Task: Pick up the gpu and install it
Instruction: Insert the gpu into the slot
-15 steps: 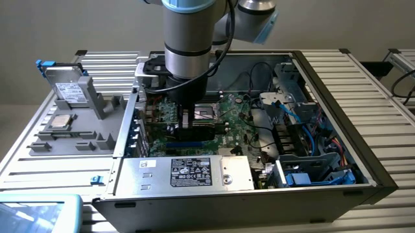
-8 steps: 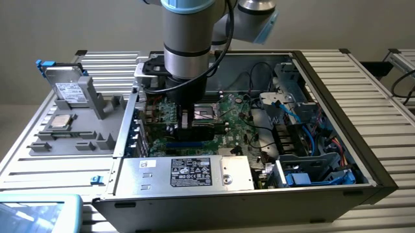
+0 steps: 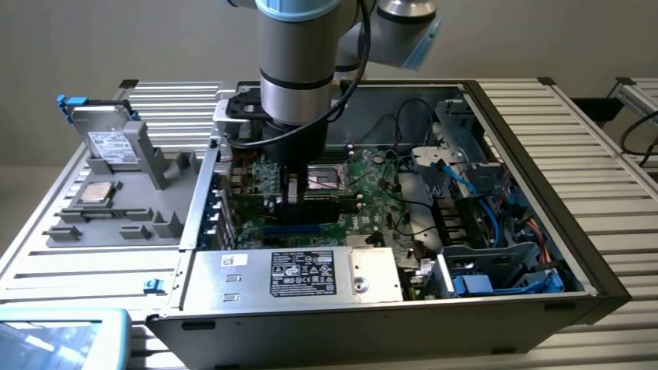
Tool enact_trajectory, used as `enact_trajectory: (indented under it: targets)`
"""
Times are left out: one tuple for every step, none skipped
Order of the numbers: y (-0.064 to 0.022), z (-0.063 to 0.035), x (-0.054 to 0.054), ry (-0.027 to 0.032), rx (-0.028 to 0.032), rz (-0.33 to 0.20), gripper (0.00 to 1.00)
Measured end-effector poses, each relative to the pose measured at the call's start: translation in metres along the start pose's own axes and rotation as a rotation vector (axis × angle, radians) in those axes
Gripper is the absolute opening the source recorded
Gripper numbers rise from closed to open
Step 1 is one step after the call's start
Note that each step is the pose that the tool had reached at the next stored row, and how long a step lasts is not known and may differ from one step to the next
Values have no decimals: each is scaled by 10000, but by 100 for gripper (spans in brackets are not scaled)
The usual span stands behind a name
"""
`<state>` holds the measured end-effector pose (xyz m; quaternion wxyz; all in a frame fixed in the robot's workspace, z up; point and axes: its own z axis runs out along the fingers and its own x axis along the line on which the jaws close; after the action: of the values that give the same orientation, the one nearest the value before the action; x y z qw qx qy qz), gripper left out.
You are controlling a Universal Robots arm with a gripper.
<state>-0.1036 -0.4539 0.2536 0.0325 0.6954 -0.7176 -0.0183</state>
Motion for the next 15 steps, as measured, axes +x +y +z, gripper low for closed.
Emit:
enact_trajectory:
  targets:
    - [0, 0, 0, -1, 0, -1, 29]
    - [0, 1, 0, -1, 0, 0, 29]
    - [0, 2, 0, -2, 0, -1, 29]
    - [-1, 4, 0, -2, 0, -1, 29]
    - [-1, 9, -1, -4, 2, -1, 29]
    - [-2, 14, -1, -4, 1, -1, 29]
    - [-2, 21, -1, -3, 1, -1, 29]
    - [-3, 29, -1, -2, 1, -1, 29]
    - [-3, 36, -1, -2, 0, -1, 29]
    - [-3, 44, -1, -2, 0, -1, 29]
    - [-3, 45, -1, 0, -2, -1, 29]
    - [-3, 45, -1, 1, -12, -1, 29]
    - [-1, 45, -1, -1, -17, -1, 29]
    - [0, 45, -1, -7, -19, -3, 29]
    - [0, 46, -1, -17, -18, -4, 29]
